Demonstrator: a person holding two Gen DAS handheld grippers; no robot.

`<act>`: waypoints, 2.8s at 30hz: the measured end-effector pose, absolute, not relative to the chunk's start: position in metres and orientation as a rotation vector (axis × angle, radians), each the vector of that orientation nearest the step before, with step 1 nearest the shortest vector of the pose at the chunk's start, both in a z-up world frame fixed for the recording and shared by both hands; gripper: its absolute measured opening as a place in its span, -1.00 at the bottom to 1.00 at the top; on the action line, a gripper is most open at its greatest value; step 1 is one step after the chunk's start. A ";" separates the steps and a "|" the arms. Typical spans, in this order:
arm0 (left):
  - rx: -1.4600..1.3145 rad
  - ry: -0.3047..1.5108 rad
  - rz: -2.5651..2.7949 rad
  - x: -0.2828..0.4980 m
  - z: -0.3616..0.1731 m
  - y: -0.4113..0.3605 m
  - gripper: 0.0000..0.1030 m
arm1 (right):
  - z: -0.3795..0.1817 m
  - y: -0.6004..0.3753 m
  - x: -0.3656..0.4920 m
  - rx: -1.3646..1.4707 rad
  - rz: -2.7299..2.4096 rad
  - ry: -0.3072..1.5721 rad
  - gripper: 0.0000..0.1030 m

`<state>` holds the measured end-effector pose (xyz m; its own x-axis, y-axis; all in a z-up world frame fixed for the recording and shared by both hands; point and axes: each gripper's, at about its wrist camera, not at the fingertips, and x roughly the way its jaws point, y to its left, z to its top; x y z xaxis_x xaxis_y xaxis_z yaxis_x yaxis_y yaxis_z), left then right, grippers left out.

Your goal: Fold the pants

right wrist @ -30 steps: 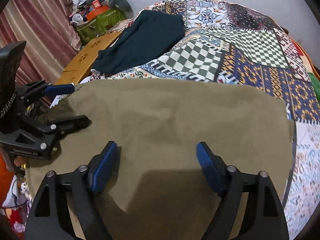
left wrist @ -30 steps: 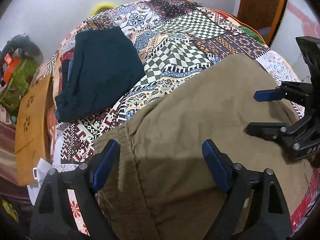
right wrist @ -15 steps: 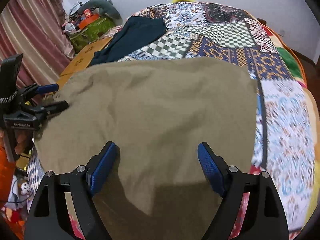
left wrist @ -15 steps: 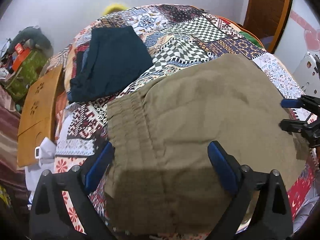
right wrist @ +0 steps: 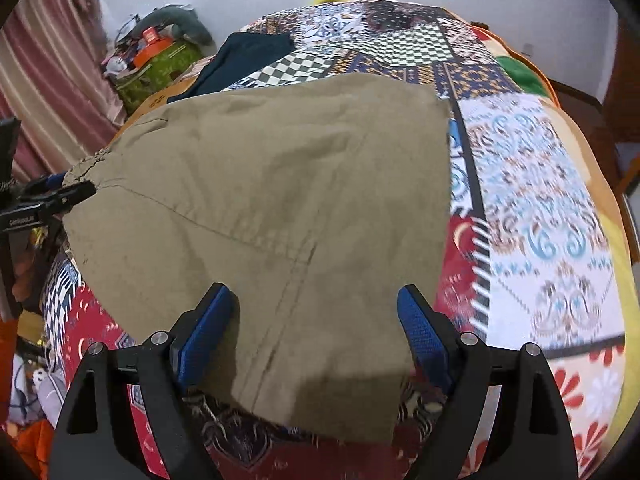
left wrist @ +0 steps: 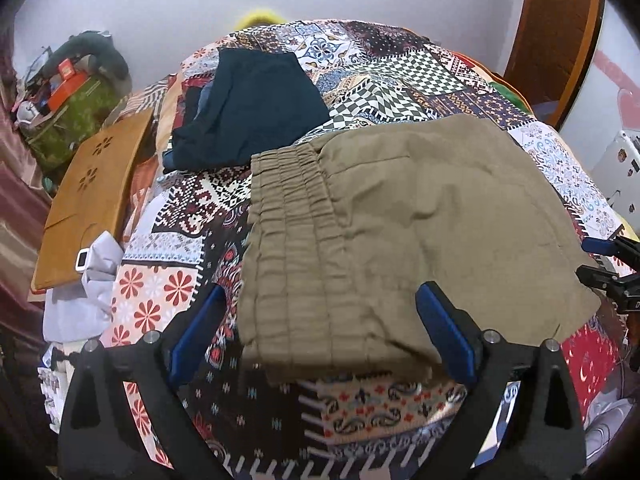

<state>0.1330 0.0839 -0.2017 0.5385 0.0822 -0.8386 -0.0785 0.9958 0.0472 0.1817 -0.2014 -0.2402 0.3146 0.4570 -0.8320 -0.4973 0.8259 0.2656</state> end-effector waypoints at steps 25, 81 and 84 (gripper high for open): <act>-0.288 0.960 0.091 0.095 -0.177 0.105 0.88 | -0.177 -0.135 0.175 -0.114 0.722 0.828 0.61; 0.000 0.614 0.114 0.121 -0.081 0.045 -0.39 | -0.225 -0.166 0.168 0.006 0.641 0.983 0.62; -0.021 0.630 0.035 0.128 -0.078 0.031 -0.41 | -0.225 -0.166 0.169 0.011 0.641 0.983 0.62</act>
<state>0.1282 0.0312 -0.0785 0.8072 0.0261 -0.5897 -0.0388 0.9992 -0.0088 0.1685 -0.1661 -0.2253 0.3873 0.5083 -0.7692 -0.4991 0.8171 0.2887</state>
